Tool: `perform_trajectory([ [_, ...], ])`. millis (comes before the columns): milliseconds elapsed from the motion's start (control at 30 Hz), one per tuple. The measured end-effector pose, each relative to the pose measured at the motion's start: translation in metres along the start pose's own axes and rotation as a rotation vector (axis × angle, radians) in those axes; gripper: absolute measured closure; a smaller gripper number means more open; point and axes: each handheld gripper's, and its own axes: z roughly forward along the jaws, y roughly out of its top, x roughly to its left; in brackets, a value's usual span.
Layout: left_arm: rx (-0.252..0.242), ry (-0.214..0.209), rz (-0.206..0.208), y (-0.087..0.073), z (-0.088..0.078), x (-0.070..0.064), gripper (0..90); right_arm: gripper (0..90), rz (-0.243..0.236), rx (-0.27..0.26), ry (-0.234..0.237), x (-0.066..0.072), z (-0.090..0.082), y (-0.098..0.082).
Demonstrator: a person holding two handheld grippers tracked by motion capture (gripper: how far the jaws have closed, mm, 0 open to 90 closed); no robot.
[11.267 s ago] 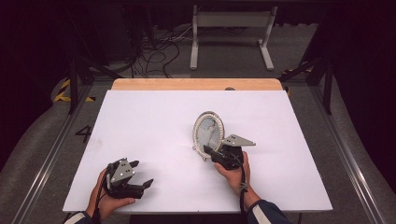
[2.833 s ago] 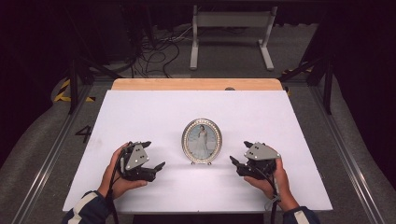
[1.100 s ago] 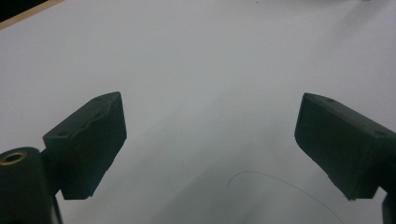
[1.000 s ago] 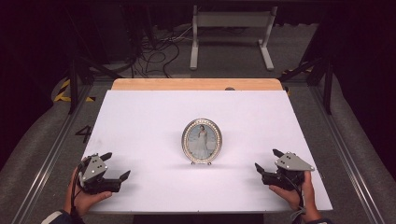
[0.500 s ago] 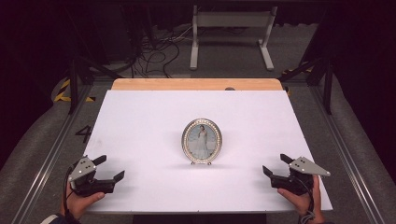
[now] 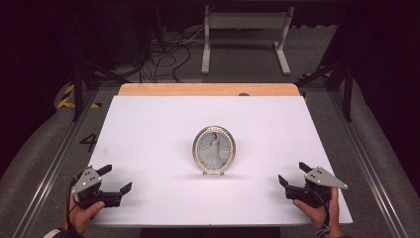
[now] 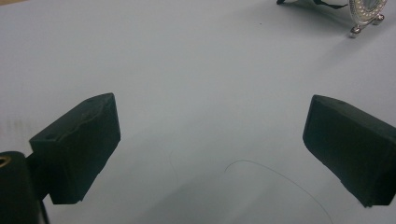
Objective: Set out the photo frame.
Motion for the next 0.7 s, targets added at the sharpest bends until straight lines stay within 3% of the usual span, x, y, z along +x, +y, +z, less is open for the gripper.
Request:
perform_trajectory([
  [700, 0.044, 0.024, 0.066, 0.0009, 0.003, -0.0023, 4.8, 15.0, -0.022, 0.011, 0.005, 0.0012, 0.0016, -0.0006],
])
